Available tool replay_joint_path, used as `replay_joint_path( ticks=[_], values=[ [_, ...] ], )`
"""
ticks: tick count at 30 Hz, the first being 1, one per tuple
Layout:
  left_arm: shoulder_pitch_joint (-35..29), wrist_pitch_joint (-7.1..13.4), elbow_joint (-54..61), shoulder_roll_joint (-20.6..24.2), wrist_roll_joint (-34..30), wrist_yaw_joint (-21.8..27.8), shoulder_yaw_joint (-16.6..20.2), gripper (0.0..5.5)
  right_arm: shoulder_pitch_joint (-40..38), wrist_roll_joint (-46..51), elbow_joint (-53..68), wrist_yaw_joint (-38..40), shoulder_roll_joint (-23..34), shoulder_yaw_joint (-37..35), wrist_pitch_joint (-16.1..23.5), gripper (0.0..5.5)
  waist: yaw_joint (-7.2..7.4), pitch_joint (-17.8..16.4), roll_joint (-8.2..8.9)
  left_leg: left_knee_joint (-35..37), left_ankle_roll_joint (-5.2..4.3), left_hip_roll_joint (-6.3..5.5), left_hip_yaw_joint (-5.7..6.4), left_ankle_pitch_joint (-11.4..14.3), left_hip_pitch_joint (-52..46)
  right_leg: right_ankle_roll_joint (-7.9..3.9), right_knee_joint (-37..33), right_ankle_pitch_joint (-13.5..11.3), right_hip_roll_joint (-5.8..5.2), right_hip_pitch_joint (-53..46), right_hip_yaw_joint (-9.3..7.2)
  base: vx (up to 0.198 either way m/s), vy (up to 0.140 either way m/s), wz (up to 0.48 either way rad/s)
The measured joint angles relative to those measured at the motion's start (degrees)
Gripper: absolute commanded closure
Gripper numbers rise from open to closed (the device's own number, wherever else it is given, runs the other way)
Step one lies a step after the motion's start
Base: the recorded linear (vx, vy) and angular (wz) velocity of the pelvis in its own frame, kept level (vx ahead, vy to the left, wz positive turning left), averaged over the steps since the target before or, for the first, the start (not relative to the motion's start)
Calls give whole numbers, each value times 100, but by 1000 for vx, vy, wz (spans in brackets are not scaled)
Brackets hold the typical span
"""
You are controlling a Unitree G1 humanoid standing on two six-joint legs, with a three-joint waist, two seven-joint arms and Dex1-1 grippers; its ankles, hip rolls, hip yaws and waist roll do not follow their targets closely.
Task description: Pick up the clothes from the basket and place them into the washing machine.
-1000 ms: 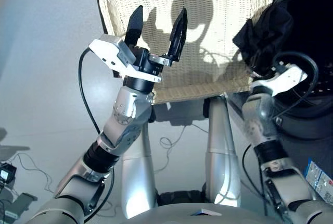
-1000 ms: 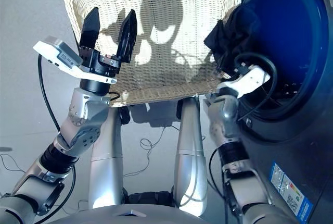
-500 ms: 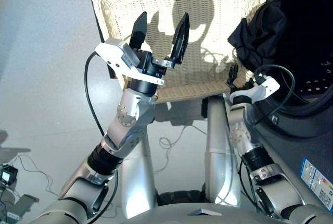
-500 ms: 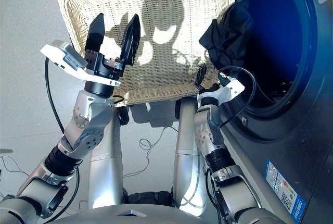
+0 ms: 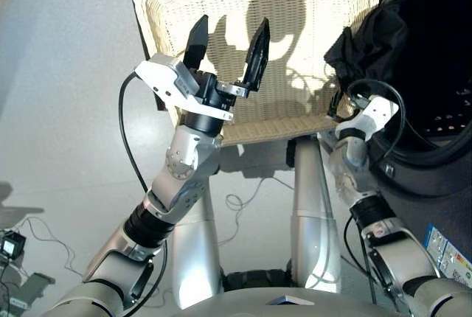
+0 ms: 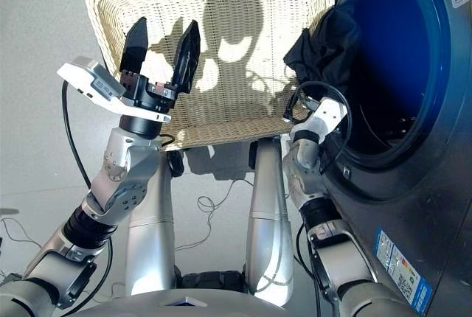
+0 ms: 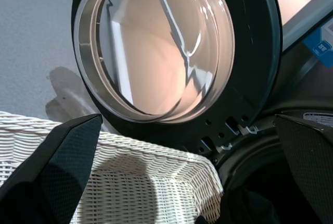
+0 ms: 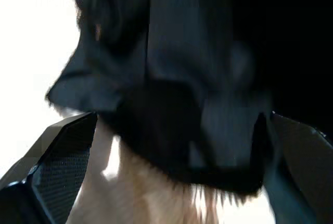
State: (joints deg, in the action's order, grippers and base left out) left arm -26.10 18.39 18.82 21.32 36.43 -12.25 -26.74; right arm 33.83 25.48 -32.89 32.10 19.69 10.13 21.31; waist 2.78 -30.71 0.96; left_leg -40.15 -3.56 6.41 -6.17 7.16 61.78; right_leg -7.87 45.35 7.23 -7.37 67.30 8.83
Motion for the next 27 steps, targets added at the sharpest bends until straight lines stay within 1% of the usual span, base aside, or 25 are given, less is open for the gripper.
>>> replay_joint_path(
  ticks=[5,9,11,18,19,20,27],
  values=[
    [-37,1,0,-1,0,1,-10,0,269,-51,-139,164,190,-127,-12,0,-40,0,-2,2,-21,-2,38,-14,0,32,45,20,-5,4,-34,0,0,0],
    [-44,2,0,0,1,1,-10,0,397,-52,-350,253,254,-167,-95,0,-76,0,-6,12,-51,5,80,-33,0,57,66,32,-6,4,-71,0,0,0],
    [-54,6,0,1,2,2,-11,0,493,-52,-494,298,333,-167,-100,0,-148,1,-8,17,-56,22,86,-36,0,69,66,32,-3,5,-80,0,0,0],
    [-95,8,-1,9,12,4,-13,0,906,-48,-827,350,523,-222,-100,0,-241,1,-10,41,-68,25,98,-43,1,86,64,40,-9,12,-94,0,0,0],
    [-111,9,0,9,14,6,-20,0,979,-40,-964,350,562,-225,-100,418,-268,1,-10,43,-70,27,98,-44,1,87,64,41,-8,15,-95,0,0,0],
    [-108,9,0,10,15,7,-22,0,1017,-40,-1065,350,601,-232,-101,550,-290,1,-10,44,-72,27,98,-45,2,88,64,42,-8,17,-96,0,0,0],
    [-118,11,-1,44,49,9,-119,0,1226,66,-1479,300,705,-233,-102,550,-298,1,-10,58,-77,26,107,-48,7,91,62,44,-10,17,-106,0,0,0]
  ],
)
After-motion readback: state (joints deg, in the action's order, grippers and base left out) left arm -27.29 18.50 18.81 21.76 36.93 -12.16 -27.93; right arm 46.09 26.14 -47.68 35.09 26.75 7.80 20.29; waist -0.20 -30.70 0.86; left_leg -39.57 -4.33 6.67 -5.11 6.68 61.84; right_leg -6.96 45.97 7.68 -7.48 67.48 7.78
